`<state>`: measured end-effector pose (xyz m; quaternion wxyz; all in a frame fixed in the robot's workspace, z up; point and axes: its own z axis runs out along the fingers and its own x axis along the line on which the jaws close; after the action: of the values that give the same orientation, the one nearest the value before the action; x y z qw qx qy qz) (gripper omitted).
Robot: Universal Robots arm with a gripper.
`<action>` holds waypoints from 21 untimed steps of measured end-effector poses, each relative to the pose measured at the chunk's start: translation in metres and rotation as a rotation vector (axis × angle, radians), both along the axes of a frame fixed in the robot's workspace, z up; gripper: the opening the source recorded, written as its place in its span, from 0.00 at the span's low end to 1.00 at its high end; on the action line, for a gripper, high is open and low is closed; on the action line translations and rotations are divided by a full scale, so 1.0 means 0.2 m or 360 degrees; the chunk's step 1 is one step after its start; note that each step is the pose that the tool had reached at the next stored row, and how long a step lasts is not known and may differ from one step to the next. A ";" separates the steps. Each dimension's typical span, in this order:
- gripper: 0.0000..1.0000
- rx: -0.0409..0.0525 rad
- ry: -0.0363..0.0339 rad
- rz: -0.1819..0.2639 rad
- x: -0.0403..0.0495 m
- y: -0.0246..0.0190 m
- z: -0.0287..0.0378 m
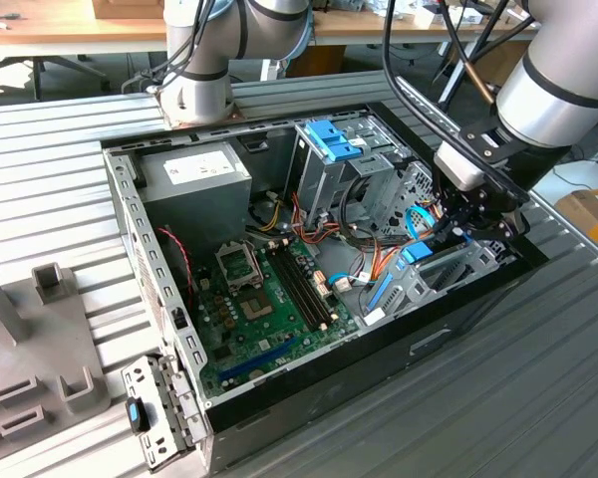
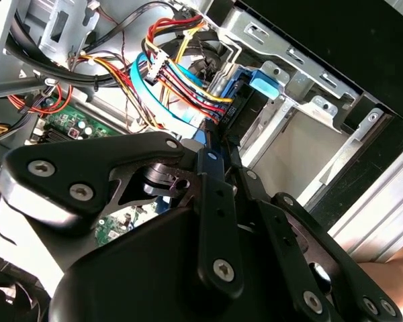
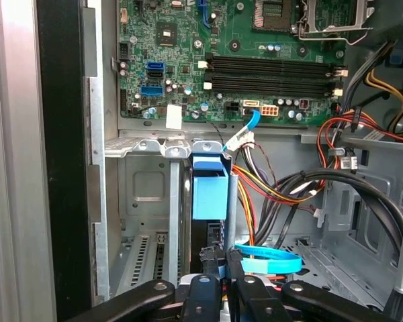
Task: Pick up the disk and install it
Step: 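Insert the second disk wire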
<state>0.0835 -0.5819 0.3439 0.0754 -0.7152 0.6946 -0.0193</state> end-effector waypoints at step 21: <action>0.16 -0.0001 0.0000 -0.0003 0.000 -0.008 -0.036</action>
<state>0.0835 -0.5835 0.3367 0.0751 -0.7146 0.6953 -0.0196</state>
